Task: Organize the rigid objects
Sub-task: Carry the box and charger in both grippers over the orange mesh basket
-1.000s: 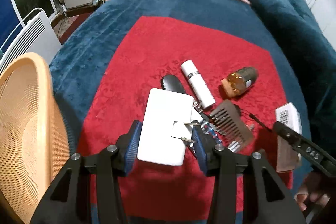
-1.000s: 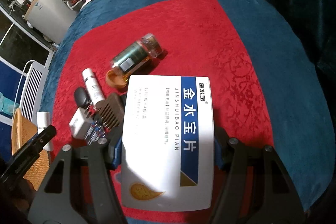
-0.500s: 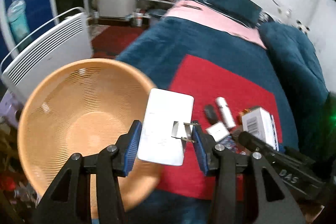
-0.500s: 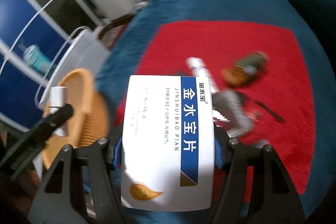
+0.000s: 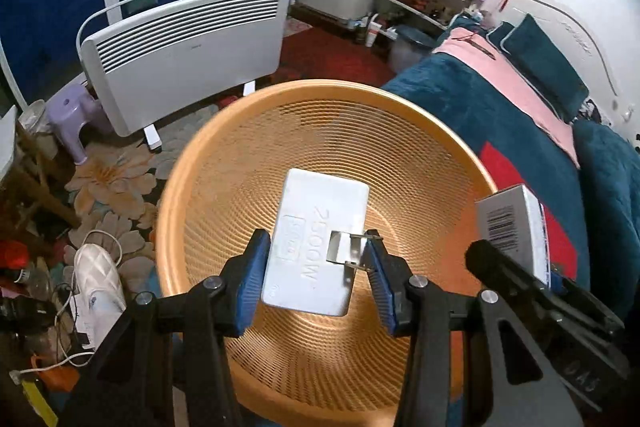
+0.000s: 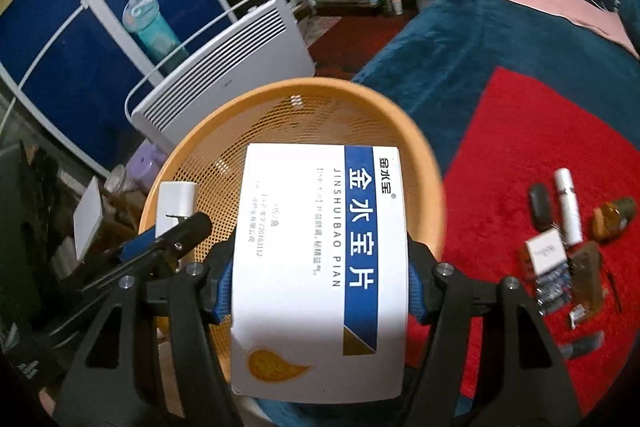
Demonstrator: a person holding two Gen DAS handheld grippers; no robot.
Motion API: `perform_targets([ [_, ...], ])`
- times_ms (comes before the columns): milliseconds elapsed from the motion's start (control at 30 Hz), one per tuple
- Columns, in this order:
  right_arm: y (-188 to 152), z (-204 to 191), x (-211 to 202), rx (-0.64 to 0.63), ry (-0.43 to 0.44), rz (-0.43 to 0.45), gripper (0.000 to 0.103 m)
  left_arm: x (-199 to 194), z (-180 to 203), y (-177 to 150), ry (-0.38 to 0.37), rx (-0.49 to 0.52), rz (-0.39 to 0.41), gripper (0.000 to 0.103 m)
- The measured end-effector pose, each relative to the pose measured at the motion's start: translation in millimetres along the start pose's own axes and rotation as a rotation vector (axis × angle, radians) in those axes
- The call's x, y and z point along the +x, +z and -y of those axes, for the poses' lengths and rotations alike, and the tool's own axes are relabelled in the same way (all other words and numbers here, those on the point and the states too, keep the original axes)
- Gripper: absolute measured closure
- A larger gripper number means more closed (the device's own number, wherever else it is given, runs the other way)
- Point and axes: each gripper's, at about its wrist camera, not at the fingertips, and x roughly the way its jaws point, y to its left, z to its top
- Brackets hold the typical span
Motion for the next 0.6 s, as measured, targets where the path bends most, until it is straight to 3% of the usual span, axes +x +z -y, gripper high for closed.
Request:
perform_targets([
  [267,2.4,-18.1,28.8,0.003,-0.012,-0.057,0.038,35.6,-9.5,-1.7,0.062,-0.008,-0.061,0.054],
  [367,0.5,-19.5,35.9,-0.033,-0.041,-0.065,0.038,37.5,-6.3,-7.5,0.101,0.023,-0.046,0.054],
  [600,-3.4,-26.5,34.5,-0.082,-0.069,-0.045,0.038,37.2,-10.7,-12.0,0.108,0.03,-0.017,0.054],
])
